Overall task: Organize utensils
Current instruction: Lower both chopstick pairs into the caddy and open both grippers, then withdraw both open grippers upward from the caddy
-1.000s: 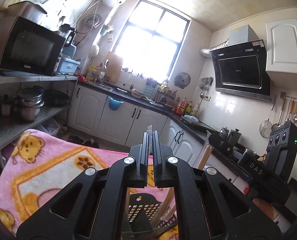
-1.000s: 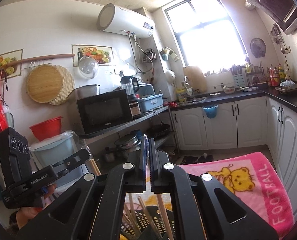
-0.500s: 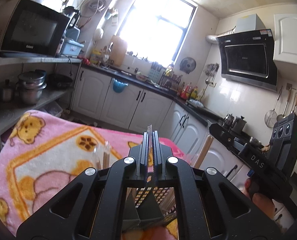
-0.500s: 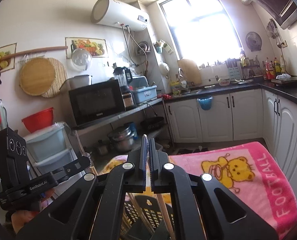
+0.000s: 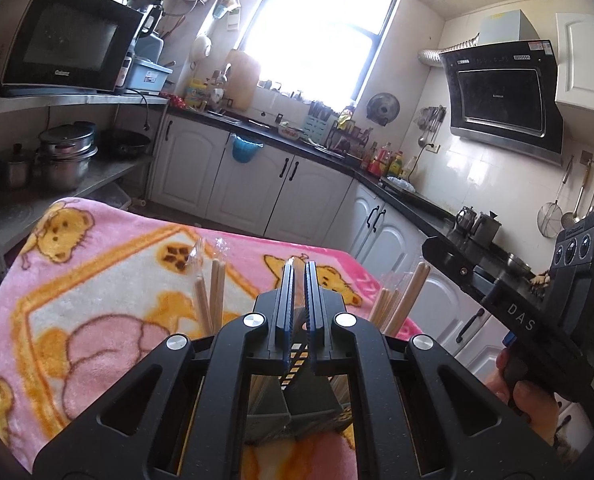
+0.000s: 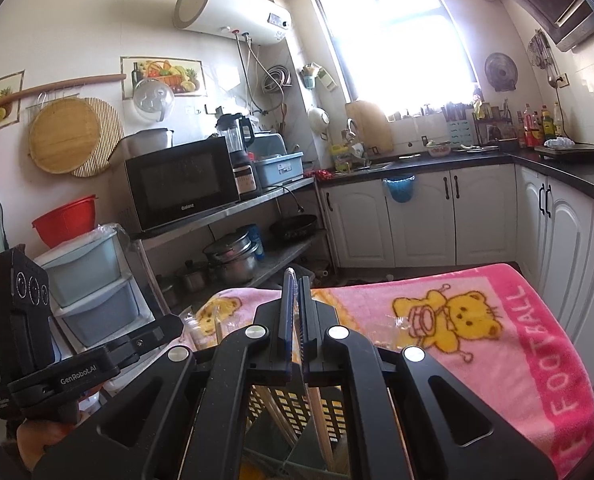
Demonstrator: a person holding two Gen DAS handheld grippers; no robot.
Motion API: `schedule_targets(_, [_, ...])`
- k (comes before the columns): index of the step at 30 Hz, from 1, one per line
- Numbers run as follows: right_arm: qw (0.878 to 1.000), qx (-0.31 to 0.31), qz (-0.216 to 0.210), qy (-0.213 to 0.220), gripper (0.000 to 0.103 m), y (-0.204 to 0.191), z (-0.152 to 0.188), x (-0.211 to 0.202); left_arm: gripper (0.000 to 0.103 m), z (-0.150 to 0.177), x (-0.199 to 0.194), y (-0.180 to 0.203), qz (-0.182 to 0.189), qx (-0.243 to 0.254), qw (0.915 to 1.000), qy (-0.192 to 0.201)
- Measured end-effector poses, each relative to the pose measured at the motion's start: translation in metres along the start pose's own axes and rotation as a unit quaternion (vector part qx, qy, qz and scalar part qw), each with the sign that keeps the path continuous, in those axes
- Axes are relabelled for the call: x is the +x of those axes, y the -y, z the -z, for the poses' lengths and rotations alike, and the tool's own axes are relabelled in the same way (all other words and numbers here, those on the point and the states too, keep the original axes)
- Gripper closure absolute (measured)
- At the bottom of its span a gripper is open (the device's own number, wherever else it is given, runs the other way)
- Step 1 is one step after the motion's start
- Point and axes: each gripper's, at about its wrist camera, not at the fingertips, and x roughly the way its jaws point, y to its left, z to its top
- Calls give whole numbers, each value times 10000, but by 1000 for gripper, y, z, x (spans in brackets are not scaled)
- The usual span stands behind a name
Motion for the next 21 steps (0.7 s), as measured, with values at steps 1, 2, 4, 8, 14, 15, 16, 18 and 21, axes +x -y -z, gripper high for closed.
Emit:
schedule_targets(1, [10000,0,18,-12,99,0,0,0,101,0,0,0,-10,-1,10000,-10])
schedule_targets(2, [10000,4,54,-30,98,-1,1,0,101,1,-1,-1,-27,0,10000,-27])
schedule_targets(4, [9999,25,93,-43,91,1,3,-2,100,2,-2,-1,-68,7,10000,-48])
schedule_targets(8, [9998,38,181,-47,72,4,7,-7,78,5,-6,-5,-150,-3,9998,-99])
schedule_targets(14, [9994,120,244,-217,71,8,17,-13,64,11,-12,-6,-171,-42,9997,-165])
schedule_targets(15, [9993,126,250,-228,71,8,18,-15,60,12,-13,-6,-172,-40,9997,-164])
schedule_targets(16, [9993,132,252,-241,70,9,20,-17,56,13,-15,-6,-172,-34,9997,-161])
schedule_targets(18, [9993,134,246,-265,67,9,22,-20,51,16,-18,-5,-197,-7,9997,-156])
schedule_targets(21, [9991,118,240,-317,64,8,28,-27,43,18,-23,-6,-194,-11,9997,-127])
